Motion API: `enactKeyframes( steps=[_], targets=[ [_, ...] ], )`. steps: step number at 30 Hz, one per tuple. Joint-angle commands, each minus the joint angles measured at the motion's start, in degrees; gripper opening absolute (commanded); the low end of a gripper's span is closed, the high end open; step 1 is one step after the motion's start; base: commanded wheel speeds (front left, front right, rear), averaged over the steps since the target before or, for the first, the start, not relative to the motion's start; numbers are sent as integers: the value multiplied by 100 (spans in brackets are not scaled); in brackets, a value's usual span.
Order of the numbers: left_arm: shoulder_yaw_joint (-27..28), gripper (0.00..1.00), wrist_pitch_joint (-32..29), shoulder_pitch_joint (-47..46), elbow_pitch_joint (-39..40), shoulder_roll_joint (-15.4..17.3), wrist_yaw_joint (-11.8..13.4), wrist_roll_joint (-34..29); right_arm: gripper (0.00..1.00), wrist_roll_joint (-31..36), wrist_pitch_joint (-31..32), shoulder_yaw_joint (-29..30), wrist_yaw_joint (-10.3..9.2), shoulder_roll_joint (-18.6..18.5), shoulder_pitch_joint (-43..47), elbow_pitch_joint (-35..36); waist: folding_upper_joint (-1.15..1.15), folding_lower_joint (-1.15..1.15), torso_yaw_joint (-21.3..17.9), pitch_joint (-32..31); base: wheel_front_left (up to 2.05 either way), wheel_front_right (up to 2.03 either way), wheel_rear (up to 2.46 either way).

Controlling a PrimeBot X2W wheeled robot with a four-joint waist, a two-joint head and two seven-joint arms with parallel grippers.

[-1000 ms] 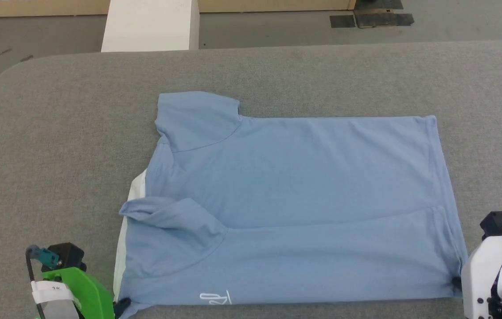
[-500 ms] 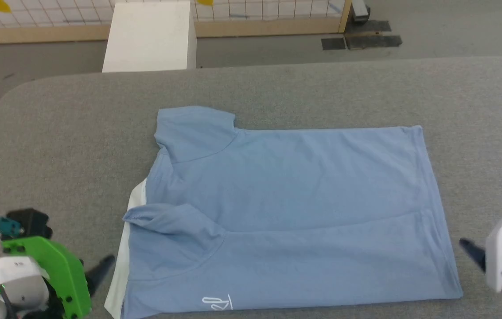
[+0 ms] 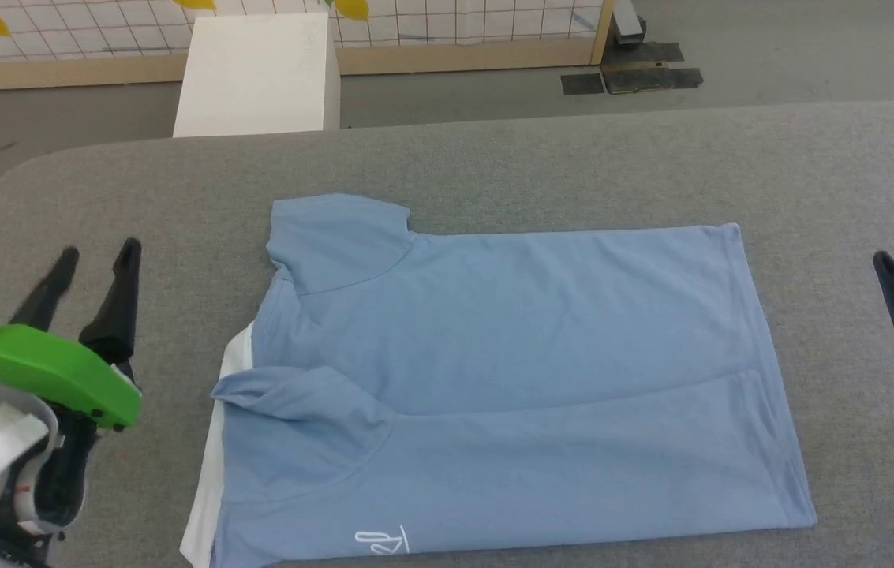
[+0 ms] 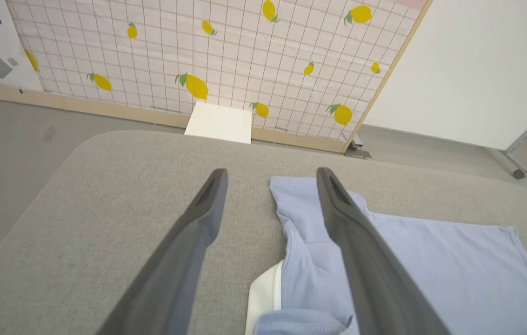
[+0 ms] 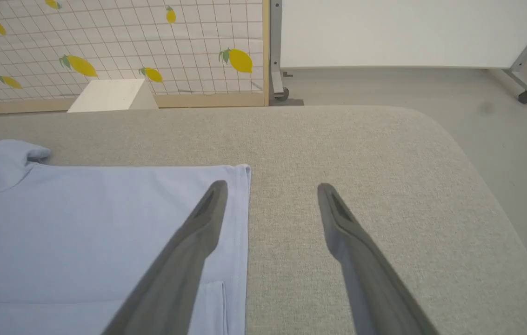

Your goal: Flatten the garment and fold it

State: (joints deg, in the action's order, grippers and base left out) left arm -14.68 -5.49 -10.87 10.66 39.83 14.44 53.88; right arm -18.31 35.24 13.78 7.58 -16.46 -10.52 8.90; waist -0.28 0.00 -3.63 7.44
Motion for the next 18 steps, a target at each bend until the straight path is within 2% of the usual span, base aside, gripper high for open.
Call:
enactKeyframes(
  steps=[1,5,7,13,18],
  targets=[
    [-5,100,481,-205,-160,-131,-168,-287,100,15,-298,-18,-9,1,-93,-53,28,0,-6,67,0,0,0],
    [-165,100,1290,-426,-712,-433,-545,-618,100,31,-1058,-71,-9,-13,-63,-142,28,0,2,157,0,0,0],
    [-177,100,1656,-555,-930,-567,-657,-760,100,52,-1356,-89,-9,-26,-17,-188,28,0,10,208,0,0,0],
    [-243,100,1958,-734,-1395,-802,-910,-1048,100,61,-1940,-102,-9,93,88,-306,28,0,20,336,0,0,0],
    [-300,100,2010,-792,-1653,-912,-1098,-1185,100,89,-2076,-85,-9,168,137,-354,28,0,56,470,0,0,0]
  ],
)
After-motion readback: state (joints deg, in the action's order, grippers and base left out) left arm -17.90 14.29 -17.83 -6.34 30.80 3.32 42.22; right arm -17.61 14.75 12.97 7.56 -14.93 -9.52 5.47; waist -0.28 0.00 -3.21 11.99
